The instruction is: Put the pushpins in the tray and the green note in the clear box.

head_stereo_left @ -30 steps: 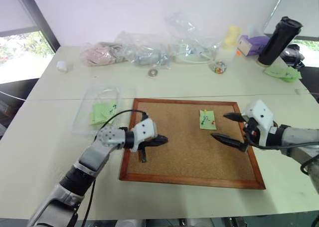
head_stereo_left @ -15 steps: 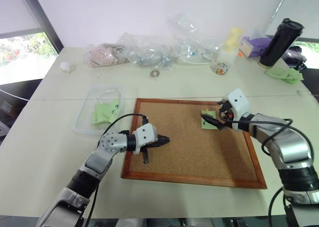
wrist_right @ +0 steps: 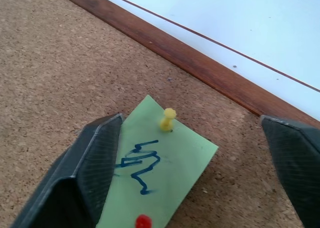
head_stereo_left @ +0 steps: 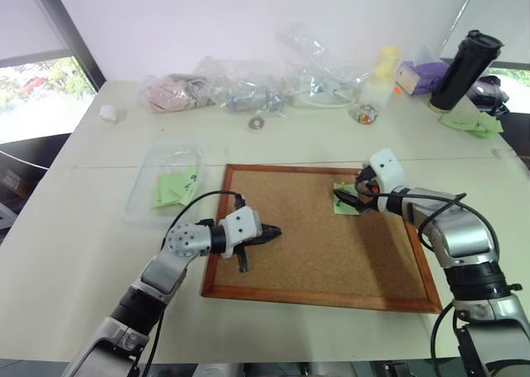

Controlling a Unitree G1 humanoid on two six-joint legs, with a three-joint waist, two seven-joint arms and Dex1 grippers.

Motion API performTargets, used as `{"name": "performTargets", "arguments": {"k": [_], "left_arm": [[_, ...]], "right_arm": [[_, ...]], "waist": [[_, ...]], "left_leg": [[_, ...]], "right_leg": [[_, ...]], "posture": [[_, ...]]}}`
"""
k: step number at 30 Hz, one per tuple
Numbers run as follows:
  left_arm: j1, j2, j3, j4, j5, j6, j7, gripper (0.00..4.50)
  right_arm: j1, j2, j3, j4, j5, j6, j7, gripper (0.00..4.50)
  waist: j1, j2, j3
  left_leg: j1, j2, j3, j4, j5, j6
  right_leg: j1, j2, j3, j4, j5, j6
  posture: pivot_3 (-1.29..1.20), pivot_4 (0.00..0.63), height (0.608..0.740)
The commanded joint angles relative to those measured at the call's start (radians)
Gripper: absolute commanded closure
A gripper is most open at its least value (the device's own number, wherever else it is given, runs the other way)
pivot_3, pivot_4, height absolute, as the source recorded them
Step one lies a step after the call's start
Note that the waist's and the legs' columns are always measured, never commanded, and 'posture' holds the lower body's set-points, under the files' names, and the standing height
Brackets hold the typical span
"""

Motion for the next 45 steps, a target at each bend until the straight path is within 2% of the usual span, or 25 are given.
{"name": "performTargets", "arguments": {"k": [1,6,15,29,36,41,45], "left_arm": [[0.035,0.009,-0.011,0.034,0.046,0.047,0.021,4.5],[0.043,0.011,-0.011,0.03,0.05,0.047,0.024,4.5],[0.039,0.017,-0.001,0.02,0.048,0.055,0.027,4.5],[0.044,0.021,-0.027,0.035,0.058,0.06,-0.001,4.5],[0.036,0.005,-0.027,0.045,0.051,0.062,-0.001,4.5],[0.034,-0.004,-0.033,0.045,0.05,0.064,-0.008,4.5],[0.03,-0.009,-0.039,0.044,0.049,0.066,-0.016,4.5]], "right_arm": [[-0.014,0.006,-0.013,0.009,-0.017,-0.02,-0.006,1.9],[-0.006,0.018,-0.011,0.006,-0.028,-0.024,-0.003,4.45],[-0.006,0.026,-0.019,-0.001,-0.026,-0.03,-0.004,4.45],[0.007,-0.013,-0.24,-0.245,0.122,0.125,-0.022,4.45],[0.204,-0.089,-0.502,-0.223,0.145,0.133,-0.041,4.45],[0.365,-0.13,-0.563,-0.169,0.131,0.063,0.003,4.45],[0.396,-0.107,-0.567,-0.131,0.159,0.007,0.037,4.45]], "waist": [[0.0,0.0,0.0],[0.0,0.001,-0.001],[-0.001,0.001,-0.001],[-0.002,0.002,-0.001],[0.002,0.003,-0.002],[0.0,0.006,-0.005],[-0.001,0.007,-0.005]], "left_leg": [[0.0,0.0,0.0,0.0,0.0,0.0],[0.0,0.0,0.0,0.0,0.0,0.0],[0.0,0.0,0.0,0.0,0.0,0.0],[-0.001,0.0,0.0,-0.001,0.0,0.0],[-0.001,0.0,0.0,-0.001,0.0,0.0],[0.001,0.0,0.0,-0.002,0.0,0.0],[0.002,0.0,0.001,-0.002,0.0,0.0]], "right_leg": [[0.0,0.0,0.0,0.0,0.0,0.0],[0.0,0.0,0.0,0.0,0.0,0.0],[0.0,0.0,0.0,0.0,0.0,0.0],[-0.002,0.0,0.001,0.0,0.0,0.0],[-0.001,0.0,0.001,-0.001,0.0,0.0],[0.001,0.0,0.001,0.0,0.0,0.0],[0.002,0.0,0.002,0.0,0.0,0.0]], "posture": [[0.0,0.15,0.74],[0.0,0.15,0.74],[0.0,0.15,0.74],[0.0,0.15,0.74],[0.0,0.15,0.74],[0.0,0.15,0.74],[0.0,0.15,0.74]]}}
